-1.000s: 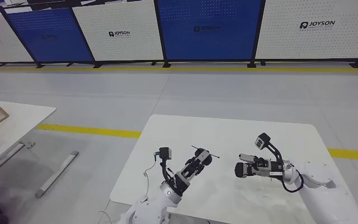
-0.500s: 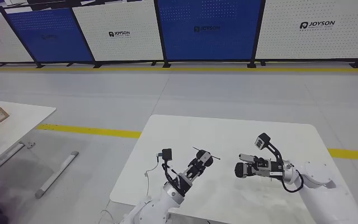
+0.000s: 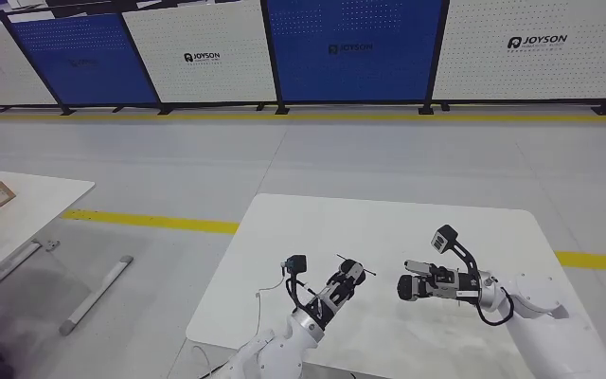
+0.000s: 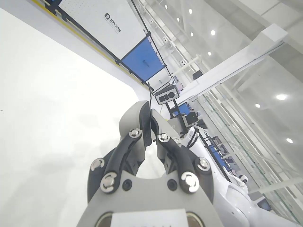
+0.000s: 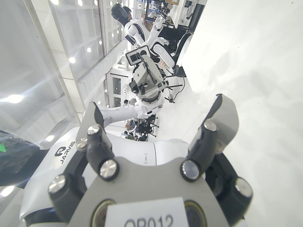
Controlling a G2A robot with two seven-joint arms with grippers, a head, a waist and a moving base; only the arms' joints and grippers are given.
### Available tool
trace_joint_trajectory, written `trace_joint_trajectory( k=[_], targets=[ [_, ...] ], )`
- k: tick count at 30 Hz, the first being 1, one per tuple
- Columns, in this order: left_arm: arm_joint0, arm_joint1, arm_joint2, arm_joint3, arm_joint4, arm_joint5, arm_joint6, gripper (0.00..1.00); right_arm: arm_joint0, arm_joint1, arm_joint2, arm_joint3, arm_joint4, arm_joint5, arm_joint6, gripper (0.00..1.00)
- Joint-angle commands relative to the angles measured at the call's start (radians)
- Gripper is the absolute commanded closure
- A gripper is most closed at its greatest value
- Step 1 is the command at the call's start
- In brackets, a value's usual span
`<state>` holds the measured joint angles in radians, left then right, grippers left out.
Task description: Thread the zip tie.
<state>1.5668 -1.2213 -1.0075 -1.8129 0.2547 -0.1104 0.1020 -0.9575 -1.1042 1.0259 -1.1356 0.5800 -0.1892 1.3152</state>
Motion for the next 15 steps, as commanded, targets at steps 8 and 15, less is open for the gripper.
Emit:
trace_joint_trajectory(
  k=[8, 15],
  targets=[
    [0.032, 0.02, -0.031, 0.005, 0.088, 0.001, -0.13, 1.0, 0.0, 0.0, 0.0, 0.0, 0.0, 0.0, 0.0, 0.0],
    [0.046, 0.022, -0.058, -0.004, 0.032, -0.004, -0.119, 1.0, 0.0, 0.0, 0.0, 0.0, 0.0, 0.0, 0.0, 0.0]
  ],
)
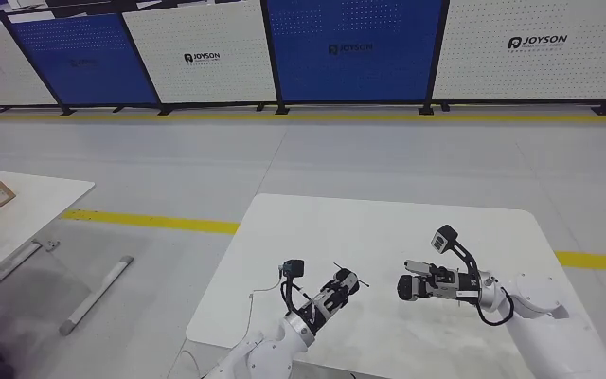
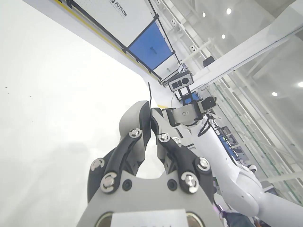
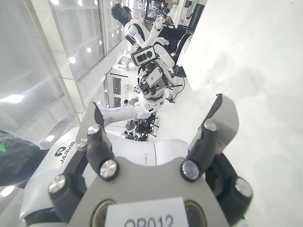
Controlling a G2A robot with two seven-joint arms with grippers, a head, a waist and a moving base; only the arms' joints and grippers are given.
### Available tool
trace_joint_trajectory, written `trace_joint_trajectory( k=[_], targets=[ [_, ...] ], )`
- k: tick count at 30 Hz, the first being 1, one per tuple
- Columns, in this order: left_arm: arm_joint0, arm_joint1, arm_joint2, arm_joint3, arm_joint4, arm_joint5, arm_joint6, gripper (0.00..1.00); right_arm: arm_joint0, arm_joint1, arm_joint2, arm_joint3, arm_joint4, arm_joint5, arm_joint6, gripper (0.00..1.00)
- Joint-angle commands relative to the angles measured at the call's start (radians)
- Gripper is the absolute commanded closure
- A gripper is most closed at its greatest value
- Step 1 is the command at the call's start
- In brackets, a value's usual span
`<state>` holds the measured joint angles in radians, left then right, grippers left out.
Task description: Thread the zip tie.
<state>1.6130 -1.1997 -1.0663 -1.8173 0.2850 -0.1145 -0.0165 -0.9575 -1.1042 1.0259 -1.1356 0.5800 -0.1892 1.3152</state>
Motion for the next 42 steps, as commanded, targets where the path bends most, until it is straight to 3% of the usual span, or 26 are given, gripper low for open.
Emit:
trace_joint_trajectory(
  k=[1, 6, 11, 24, 28, 37, 42],
  targets=[
    [0.0, 0.0, 0.001, 0.0, 0.002, 0.0, 0.0, 1.0, 0.0, 0.0, 0.0, 0.0, 0.0, 0.0, 0.0, 0.0],
    [-0.008, -0.001, 0.004, -0.001, -0.012, 0.007, -0.009, 1.0, 0.0, 0.0, 0.0, 0.0, 0.0, 0.0, 0.0, 0.0],
    [-0.014, -0.005, -0.019, -0.007, -0.119, 0.009, -0.004, 1.0, 0.0, 0.0, 0.0, 0.0, 0.0, 0.0, 0.0, 0.0],
    [-0.014, -0.005, -0.019, -0.007, -0.119, 0.009, -0.004, 1.0, 0.0, 0.0, 0.0, 0.0, 0.0, 0.0, 0.0, 0.0],
    [-0.014, -0.005, -0.019, -0.007, -0.119, 0.009, -0.004, 1.0, -0.01, 0.017, 0.026, -0.055, -0.144, -0.004, -0.075, 0.0],
    [-0.014, -0.005, -0.019, -0.007, -0.119, 0.009, -0.004, 1.0, -0.05, 0.09, 0.165, -0.242, -0.552, 0.046, -0.08, 0.0],
    [-0.014, -0.005, -0.019, -0.007, -0.119, 0.009, -0.004, 1.0, -0.063, 0.094, 0.187, -0.265, -0.555, 0.059, -0.116, 0.0]
  ],
)
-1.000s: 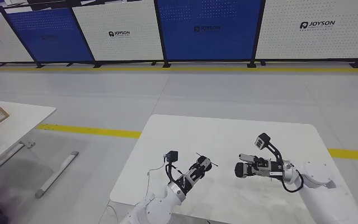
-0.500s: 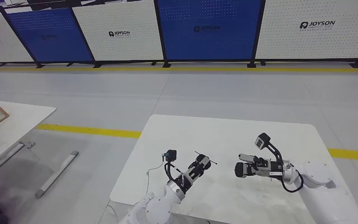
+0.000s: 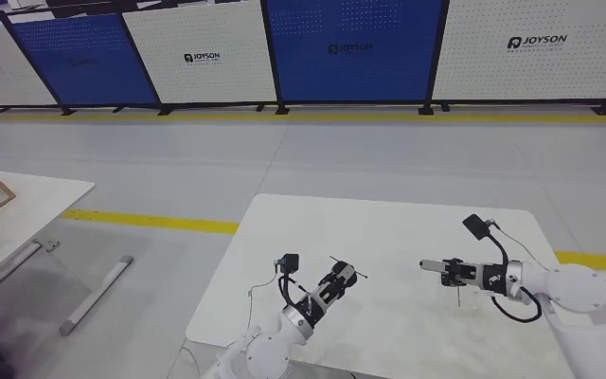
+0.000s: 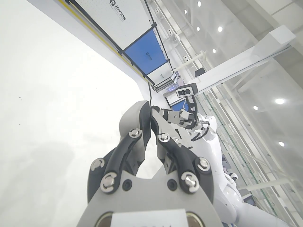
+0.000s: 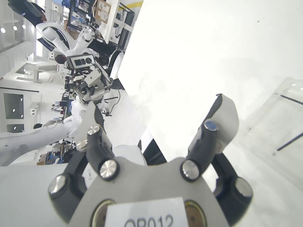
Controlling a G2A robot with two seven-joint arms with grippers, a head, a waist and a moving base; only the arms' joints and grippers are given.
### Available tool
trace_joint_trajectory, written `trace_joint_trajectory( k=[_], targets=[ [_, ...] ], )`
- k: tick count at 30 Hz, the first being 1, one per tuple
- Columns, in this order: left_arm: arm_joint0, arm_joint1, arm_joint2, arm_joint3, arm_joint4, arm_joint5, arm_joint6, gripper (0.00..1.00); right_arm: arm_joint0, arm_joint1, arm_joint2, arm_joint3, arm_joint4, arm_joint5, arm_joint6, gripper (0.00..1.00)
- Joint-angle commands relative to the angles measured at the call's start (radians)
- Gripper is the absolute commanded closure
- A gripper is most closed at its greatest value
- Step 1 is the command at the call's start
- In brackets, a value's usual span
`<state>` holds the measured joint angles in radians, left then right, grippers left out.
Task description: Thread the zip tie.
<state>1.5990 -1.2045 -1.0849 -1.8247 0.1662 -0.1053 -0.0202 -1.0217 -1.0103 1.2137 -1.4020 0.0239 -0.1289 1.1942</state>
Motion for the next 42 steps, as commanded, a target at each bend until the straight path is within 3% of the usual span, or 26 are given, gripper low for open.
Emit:
trace_joint_trajectory(
  k=[1, 9, 13, 17, 19, 21, 32, 34, 37, 40, 42],
  targets=[
    [0.0, 0.0, 0.0, 0.0, 0.0, 0.0, 0.0, 1.0, 0.001, 0.0, -0.001, 0.001, 0.001, -0.001, 0.004, 0.0],
    [0.0, 0.0, 0.0, 0.0, 0.0, 0.0, 0.0, 1.0, -0.006, 0.003, 0.003, -0.01, -0.04, 0.004, -0.032, 0.0],
    [0.0, 0.0, 0.0, 0.0, 0.0, 0.0, 0.0, 1.0, 0.016, 0.021, 0.041, -0.039, -0.111, 0.013, 0.043, 0.0],
    [0.0, 0.0, 0.0, 0.0, 0.0, 0.0, 0.0, 1.0, 0.047, 0.032, 0.031, -0.07, -0.256, 0.109, 0.089, 0.0],
    [0.0, 0.0, 0.0, 0.0, 0.0, 0.0, 0.0, 1.0, 0.074, 0.031, -0.013, -0.086, -0.381, 0.216, 0.081, 0.0],
    [0.0, 0.0, 0.0, 0.0, 0.0, 0.0, 0.0, 1.0, 0.092, 0.026, -0.046, -0.098, -0.44, 0.245, 0.053, 0.0],
    [0.0, 0.0, 0.0, 0.0, 0.0, 0.0, 0.0, 1.0, 0.092, 0.026, -0.046, -0.098, -0.44, 0.245, 0.053, 0.0],
    [0.0, 0.0, 0.0, 0.0, 0.0, 0.0, 0.0, 1.0, 0.086, 0.028, -0.06, -0.097, -0.461, 0.216, 0.067, 0.0],
    [0.0, 0.0, 0.0, 0.0, 0.0, 0.0, 0.0, 1.0, 0.115, 0.029, -0.081, -0.082, -0.528, 0.265, 0.107, 0.0],
    [0.0, 0.0, 0.0, 0.0, 0.0, 0.0, 0.0, 1.0, 0.155, 0.025, -0.119, -0.045, -0.546, 0.24, 0.183, 0.0],
    [0.0, 0.0, 0.0, 0.0, 0.0, 0.0, 0.0, 1.0, 0.167, 0.023, -0.121, -0.024, -0.539, 0.254, 0.194, 0.0]
  ],
)
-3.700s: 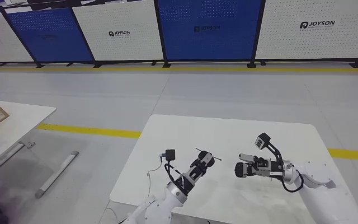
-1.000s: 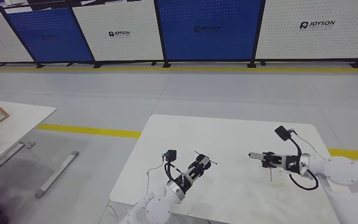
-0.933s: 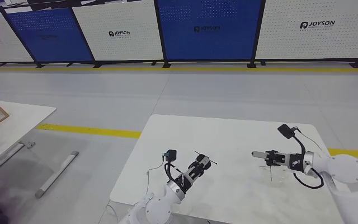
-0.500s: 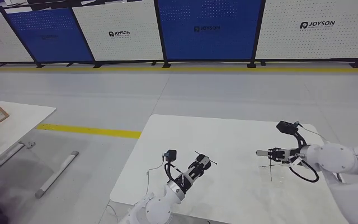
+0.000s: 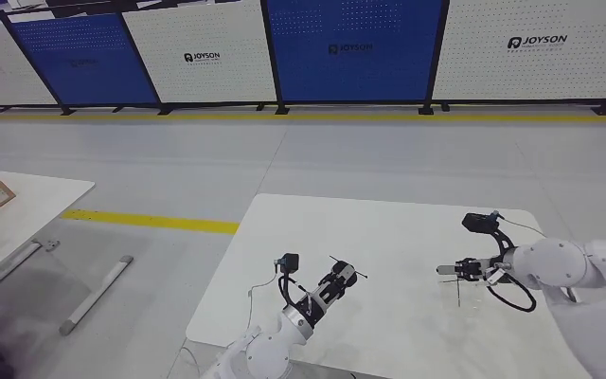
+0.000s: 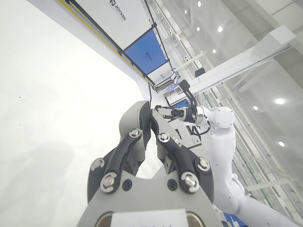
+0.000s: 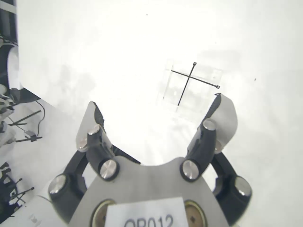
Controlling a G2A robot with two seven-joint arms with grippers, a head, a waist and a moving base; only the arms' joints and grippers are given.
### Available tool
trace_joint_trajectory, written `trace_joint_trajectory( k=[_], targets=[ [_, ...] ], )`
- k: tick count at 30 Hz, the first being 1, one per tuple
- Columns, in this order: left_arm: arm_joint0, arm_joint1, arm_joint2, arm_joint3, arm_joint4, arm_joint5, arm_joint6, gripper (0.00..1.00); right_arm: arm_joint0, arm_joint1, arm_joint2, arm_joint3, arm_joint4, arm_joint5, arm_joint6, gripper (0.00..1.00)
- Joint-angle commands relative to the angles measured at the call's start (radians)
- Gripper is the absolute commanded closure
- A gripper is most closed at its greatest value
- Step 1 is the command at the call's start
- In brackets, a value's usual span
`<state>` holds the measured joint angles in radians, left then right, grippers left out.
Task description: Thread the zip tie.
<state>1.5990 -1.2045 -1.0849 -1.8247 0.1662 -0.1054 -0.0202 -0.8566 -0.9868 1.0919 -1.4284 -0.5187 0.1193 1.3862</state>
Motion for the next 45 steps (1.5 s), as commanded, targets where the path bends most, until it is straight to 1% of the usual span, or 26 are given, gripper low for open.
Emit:
trace_joint_trajectory(
  k=[1, 9, 10, 11, 13, 14, 15, 17, 28, 30, 34, 35, 43, 45],
  targets=[
    [0.0, 0.0, 0.0, 0.0, 0.0, 0.0, 0.0, 1.0, 0.002, 0.0, 0.0, 0.002, 0.003, 0.006, 0.002, 0.0],
    [0.0, 0.0, 0.0, 0.0, 0.0, 0.0, 0.0, 1.0, -0.002, -0.001, -0.002, 0.003, 0.005, 0.002, -0.001, 0.0],
    [0.0, 0.0, 0.0, 0.0, 0.0, 0.0, 0.0, 1.0, -0.01, -0.002, -0.015, 0.004, 0.022, -0.039, 0.004, 0.0],
    [0.0, 0.0, 0.0, 0.0, 0.0, 0.0, 0.0, 1.0, -0.006, -0.002, -0.023, 0.025, 0.055, -0.097, 0.004, 0.0],
    [0.0, 0.0, 0.0, 0.0, 0.0, 0.0, 0.0, 1.0, 0.009, -0.002, -0.04, 0.058, 0.056, -0.129, 0.004, 0.0],
    [0.0, 0.0, 0.0, 0.0, 0.0, 0.0, 0.0, 1.0, 0.016, -0.003, -0.057, 0.067, 0.063, -0.152, 0.004, 0.0],
    [0.0, 0.0, 0.0, 0.0, 0.0, 0.0, 0.0, 1.0, 0.029, -0.005, -0.08, 0.091, 0.072, -0.168, 0.004, 0.0],
    [0.0, 0.0, 0.0, 0.0, 0.0, 0.0, 0.0, 1.0, 0.064, -0.011, -0.12, 0.137, 0.068, -0.14, 0.004, 0.0],
    [0.0, 0.0, 0.0, 0.0, 0.0, 0.0, 0.0, 1.0, 0.062, -0.011, -0.119, 0.137, 0.068, -0.139, -0.004, 0.0],
    [0.0, 0.0, 0.0, 0.0, 0.0, 0.0, 0.0, 1.0, 0.054, -0.008, -0.11, 0.137, 0.054, -0.107, -0.032, 0.0],
    [0.0, 0.0, 0.0, 0.0, 0.0, 0.0, 0.0, 1.0, 0.036, -0.002, -0.102, 0.077, 0.005, -0.037, -0.035, 0.0],
    [0.0, 0.0, 0.0, 0.0, 0.0, 0.0, 0.0, 1.0, 0.035, -0.002, -0.102, 0.074, 0.003, -0.03, -0.033, 0.0],
    [0.0, 0.0, 0.0, 0.0, 0.0, 0.0, 0.0, 1.0, 0.032, -0.001, -0.102, 0.076, -0.001, -0.028, -0.04, 0.0],
    [0.0, 0.0, 0.0, 0.0, 0.0, 0.0, 0.0, 1.0, 0.022, -0.002, -0.112, 0.073, -0.043, 0.011, -0.069, 0.0]
  ],
)
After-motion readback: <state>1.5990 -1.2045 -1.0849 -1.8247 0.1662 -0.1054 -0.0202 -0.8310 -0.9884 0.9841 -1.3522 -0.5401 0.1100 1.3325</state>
